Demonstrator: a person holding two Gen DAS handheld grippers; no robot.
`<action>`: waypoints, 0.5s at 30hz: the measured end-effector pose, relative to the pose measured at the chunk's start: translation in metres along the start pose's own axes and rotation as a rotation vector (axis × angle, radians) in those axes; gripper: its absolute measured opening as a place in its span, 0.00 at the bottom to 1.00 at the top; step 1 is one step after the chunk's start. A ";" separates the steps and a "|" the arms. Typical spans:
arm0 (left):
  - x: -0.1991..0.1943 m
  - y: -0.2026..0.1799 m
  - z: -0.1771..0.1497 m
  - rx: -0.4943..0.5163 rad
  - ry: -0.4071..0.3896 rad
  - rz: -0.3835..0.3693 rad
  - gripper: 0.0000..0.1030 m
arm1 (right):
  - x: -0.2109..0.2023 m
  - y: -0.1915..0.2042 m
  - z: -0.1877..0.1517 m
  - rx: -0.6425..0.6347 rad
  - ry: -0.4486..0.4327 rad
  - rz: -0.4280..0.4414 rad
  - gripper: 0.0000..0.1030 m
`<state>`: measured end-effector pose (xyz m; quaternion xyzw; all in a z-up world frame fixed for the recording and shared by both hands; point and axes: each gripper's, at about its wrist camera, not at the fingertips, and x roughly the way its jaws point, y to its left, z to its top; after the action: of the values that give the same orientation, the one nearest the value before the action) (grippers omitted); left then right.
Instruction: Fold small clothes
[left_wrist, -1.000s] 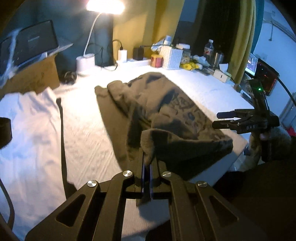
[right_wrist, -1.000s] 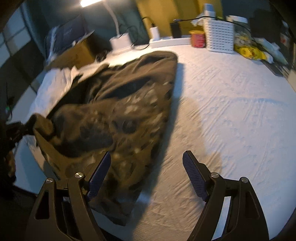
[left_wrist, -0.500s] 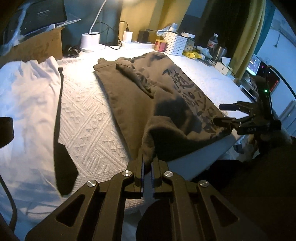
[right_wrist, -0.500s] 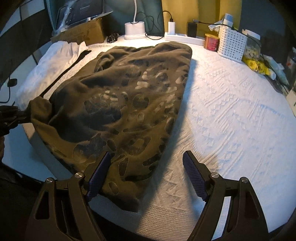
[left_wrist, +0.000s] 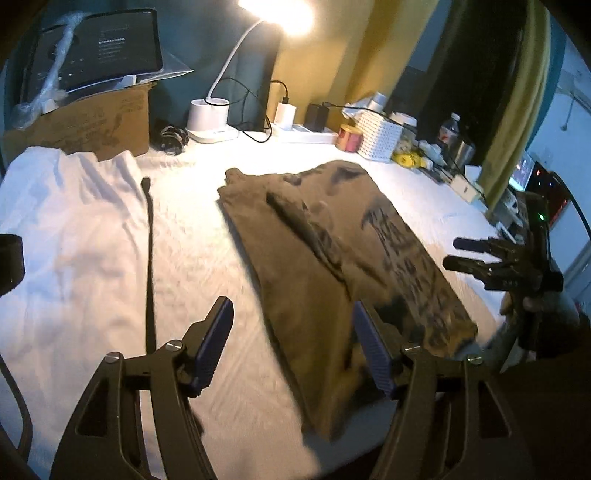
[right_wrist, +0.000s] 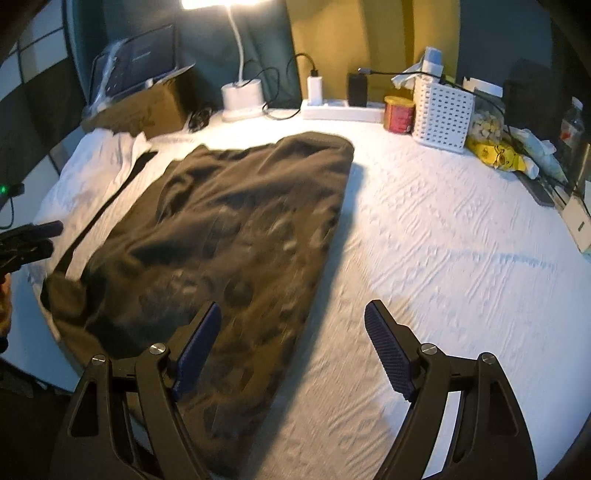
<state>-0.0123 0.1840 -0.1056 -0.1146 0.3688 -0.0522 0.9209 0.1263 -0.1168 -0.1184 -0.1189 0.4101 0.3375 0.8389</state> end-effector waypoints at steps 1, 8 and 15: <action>0.008 0.003 0.007 -0.012 0.004 -0.003 0.65 | 0.002 -0.003 0.004 0.007 -0.003 -0.001 0.80; 0.050 0.017 0.041 -0.034 0.016 -0.005 0.64 | 0.018 -0.023 0.023 0.044 -0.007 0.000 0.80; 0.100 0.043 0.073 -0.012 0.040 0.035 0.37 | 0.041 -0.049 0.043 0.062 0.012 -0.006 0.80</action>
<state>0.1105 0.2197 -0.1319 -0.1127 0.3895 -0.0359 0.9134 0.2026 -0.1132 -0.1268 -0.0962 0.4249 0.3217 0.8406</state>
